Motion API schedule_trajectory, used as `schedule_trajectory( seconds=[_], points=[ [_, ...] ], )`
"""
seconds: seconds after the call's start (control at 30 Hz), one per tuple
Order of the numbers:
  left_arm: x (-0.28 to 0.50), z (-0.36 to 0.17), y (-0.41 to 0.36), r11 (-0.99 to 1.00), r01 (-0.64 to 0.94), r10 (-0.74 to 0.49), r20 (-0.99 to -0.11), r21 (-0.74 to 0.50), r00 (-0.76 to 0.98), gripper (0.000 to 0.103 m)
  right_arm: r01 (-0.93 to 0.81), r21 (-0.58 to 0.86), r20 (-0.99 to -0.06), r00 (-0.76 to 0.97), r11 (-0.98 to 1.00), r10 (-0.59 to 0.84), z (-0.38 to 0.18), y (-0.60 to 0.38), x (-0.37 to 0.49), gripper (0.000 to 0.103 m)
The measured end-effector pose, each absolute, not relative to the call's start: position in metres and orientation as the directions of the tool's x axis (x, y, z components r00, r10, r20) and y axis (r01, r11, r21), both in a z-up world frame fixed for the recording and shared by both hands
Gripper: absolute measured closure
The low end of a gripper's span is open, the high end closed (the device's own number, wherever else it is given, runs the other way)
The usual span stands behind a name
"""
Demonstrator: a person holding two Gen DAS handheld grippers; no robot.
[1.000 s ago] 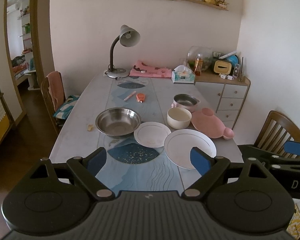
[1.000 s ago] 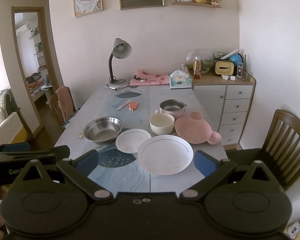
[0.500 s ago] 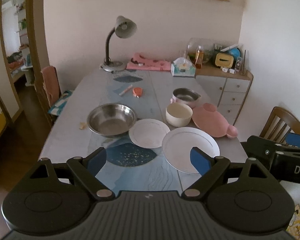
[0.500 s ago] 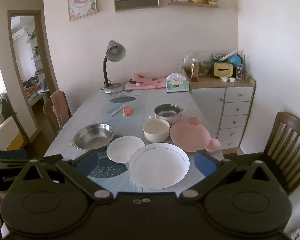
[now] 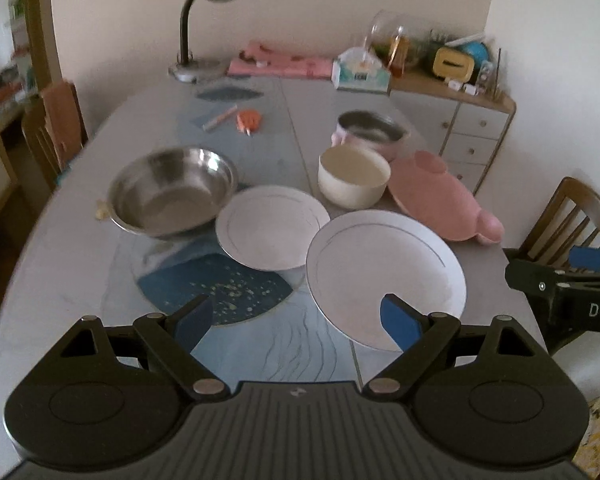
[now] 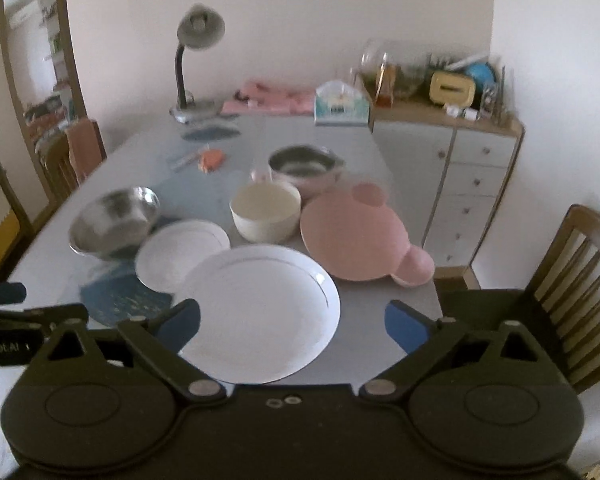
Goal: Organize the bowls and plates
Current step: 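Lower the left gripper onto the large white plate rim while the right gripper grasps it too, then carry the large white plate with both grippers toward the table edge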
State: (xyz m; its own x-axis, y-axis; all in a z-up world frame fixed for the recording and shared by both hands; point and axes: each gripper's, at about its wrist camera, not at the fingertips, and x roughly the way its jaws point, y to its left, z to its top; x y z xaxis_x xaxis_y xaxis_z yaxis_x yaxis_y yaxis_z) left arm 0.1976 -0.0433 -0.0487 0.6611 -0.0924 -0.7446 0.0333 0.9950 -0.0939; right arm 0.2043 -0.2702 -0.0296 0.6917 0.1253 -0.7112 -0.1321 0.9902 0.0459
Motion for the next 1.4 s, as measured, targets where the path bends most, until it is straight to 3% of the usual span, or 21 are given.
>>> schedule_trajectory(
  seconds=[0.23, 0.5, 0.63, 0.83, 1.0, 1.07, 1.2, 1.4],
  points=[
    [0.245, -0.083, -0.051, 0.999, 0.009, -0.043, -0.779, -0.049, 0.626, 0.012, -0.157, 0.065, -0.771, 0.618, 0.985, 0.15, -0.073, -0.286, 0.259, 0.011],
    [0.292, -0.121, -0.055, 0.998, -0.009, -0.052, -0.835, -0.068, 0.547, 0.014, -0.104, 0.129, -0.852, 0.497, 0.986, 0.164, -0.121, -0.31, 0.313, 0.028],
    [0.309, -0.135, -0.057, 0.995, -0.008, -0.08, -0.856, -0.098, 0.51, 0.027, -0.061, 0.145, -0.874, 0.46, 0.987, 0.157, -0.138, -0.321, 0.33, 0.037],
    [0.324, -0.147, -0.058, 0.99, -0.015, -0.12, -0.874, -0.143, 0.471, 0.045, -0.043, 0.202, -0.896, 0.395, 0.978, 0.203, -0.157, -0.329, 0.348, 0.063],
    [0.33, -0.156, -0.061, 0.987, -0.009, -0.143, -0.888, -0.163, 0.437, 0.07, -0.046, 0.246, -0.897, 0.368, 0.968, 0.246, -0.161, -0.329, 0.349, 0.078],
    [0.332, -0.158, -0.059, 0.984, -0.021, -0.15, -0.89, -0.176, 0.431, 0.071, -0.047, 0.259, -0.897, 0.359, 0.965, 0.259, -0.161, -0.33, 0.35, 0.08],
    [0.335, -0.161, -0.056, 0.975, -0.037, -0.184, -0.889, -0.219, 0.419, 0.081, -0.049, 0.274, -0.895, 0.353, 0.961, 0.273, -0.162, -0.328, 0.352, 0.089],
    [0.336, -0.165, -0.052, 0.96, -0.056, -0.229, -0.889, -0.273, 0.397, 0.089, -0.046, 0.28, -0.894, 0.351, 0.959, 0.278, -0.162, -0.327, 0.353, 0.091]
  ],
)
